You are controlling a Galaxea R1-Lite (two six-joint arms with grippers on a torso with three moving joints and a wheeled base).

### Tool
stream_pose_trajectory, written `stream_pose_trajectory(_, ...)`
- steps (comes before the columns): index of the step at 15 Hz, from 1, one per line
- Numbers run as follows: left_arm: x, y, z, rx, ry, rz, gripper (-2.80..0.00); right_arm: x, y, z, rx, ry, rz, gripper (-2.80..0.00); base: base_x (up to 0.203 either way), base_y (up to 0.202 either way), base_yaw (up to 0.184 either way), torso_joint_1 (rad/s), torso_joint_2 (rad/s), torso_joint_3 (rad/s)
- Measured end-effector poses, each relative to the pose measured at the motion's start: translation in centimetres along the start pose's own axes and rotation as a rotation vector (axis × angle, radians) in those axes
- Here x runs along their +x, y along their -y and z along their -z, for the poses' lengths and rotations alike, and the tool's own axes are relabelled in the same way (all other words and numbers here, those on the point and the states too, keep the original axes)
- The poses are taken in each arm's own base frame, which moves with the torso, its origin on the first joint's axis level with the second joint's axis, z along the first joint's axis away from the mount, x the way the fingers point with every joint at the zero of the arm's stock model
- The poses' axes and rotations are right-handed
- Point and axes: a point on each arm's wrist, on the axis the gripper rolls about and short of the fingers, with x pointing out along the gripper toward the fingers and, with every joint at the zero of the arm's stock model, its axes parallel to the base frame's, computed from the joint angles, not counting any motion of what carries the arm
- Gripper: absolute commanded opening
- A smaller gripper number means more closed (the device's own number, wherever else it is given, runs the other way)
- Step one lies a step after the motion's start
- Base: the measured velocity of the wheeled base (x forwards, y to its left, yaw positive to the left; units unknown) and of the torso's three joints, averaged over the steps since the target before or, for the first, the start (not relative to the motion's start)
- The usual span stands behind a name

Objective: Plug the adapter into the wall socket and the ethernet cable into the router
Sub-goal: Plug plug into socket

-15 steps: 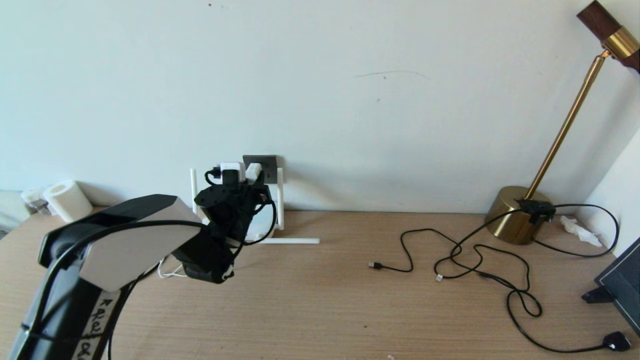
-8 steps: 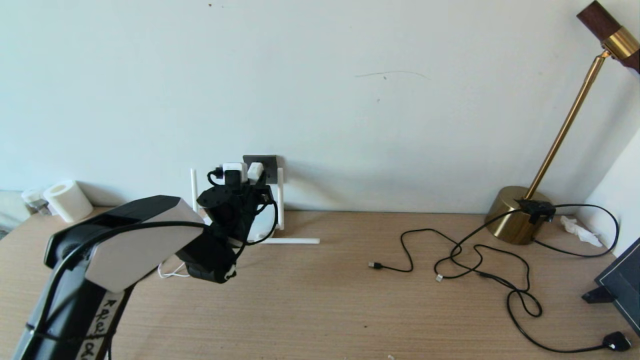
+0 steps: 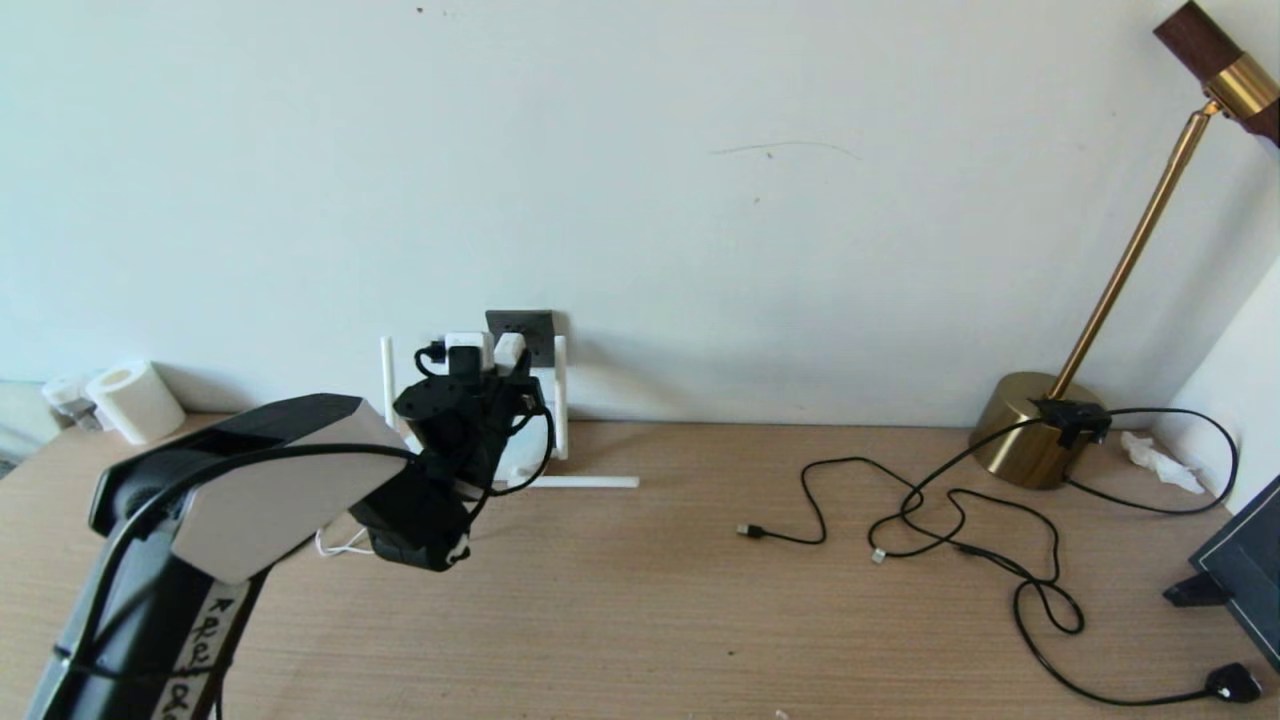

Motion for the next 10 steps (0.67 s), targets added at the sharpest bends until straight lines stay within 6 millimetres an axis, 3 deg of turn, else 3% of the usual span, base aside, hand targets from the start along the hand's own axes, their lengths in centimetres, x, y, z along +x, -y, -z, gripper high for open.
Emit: stream_pose_trajectory(10,0.33,-0.04,-0.36,-0.002,0.015,-0.001,-2.80,0.00,0.00,0.00,0.000,0.000,0.000,-2.80,0.000,0.000,0.000,0.000,0.00,0.000)
